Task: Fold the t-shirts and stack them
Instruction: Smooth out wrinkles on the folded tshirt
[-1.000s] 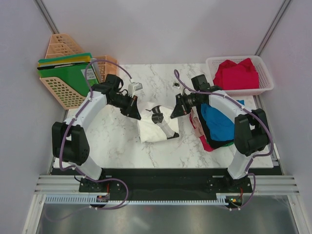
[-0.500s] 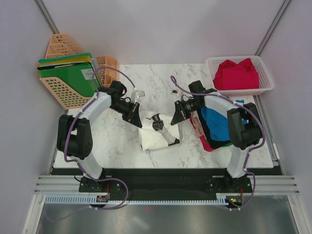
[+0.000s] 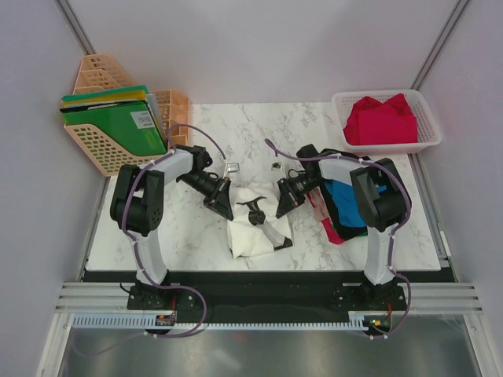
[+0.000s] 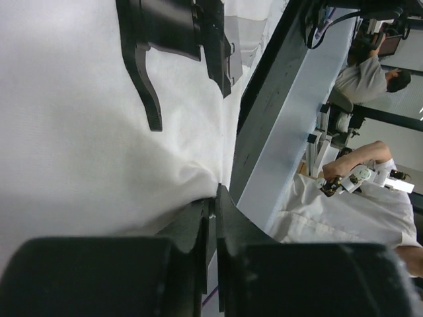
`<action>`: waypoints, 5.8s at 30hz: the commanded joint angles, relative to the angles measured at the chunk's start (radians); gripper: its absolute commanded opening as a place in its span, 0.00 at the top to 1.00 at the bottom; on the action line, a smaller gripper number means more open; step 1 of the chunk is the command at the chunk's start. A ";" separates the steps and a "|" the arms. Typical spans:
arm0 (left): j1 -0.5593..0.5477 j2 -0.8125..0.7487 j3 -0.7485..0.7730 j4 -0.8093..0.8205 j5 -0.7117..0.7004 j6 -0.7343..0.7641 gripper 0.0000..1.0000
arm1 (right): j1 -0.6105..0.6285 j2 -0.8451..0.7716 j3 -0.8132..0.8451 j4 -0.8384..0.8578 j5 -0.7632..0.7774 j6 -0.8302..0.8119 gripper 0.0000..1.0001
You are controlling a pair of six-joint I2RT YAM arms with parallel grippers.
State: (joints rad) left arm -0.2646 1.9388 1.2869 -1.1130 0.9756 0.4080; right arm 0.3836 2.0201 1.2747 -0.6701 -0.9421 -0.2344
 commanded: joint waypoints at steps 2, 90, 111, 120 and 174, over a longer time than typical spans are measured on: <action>-0.015 -0.012 0.029 -0.028 0.038 0.048 0.83 | 0.011 0.005 -0.018 -0.002 -0.026 -0.063 0.53; 0.245 -1.242 -0.572 0.470 -0.979 -0.035 0.19 | 0.515 0.417 0.684 0.084 0.509 -0.006 1.00; 0.249 -1.229 -0.572 0.452 -0.927 -0.023 0.19 | 0.526 0.361 0.511 0.534 1.090 0.017 1.00; 0.249 -1.204 -0.567 0.453 -0.897 -0.020 0.19 | 0.537 0.198 0.393 0.618 1.075 -0.005 1.00; 0.239 0.035 -0.141 -0.125 -0.061 0.258 0.00 | -0.061 0.259 0.569 -0.510 0.089 -0.316 0.02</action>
State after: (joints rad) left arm -0.0212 1.9350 1.1194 -1.2457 0.8730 0.6701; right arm 0.3161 2.2631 1.7855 -1.0973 -0.7631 -0.4713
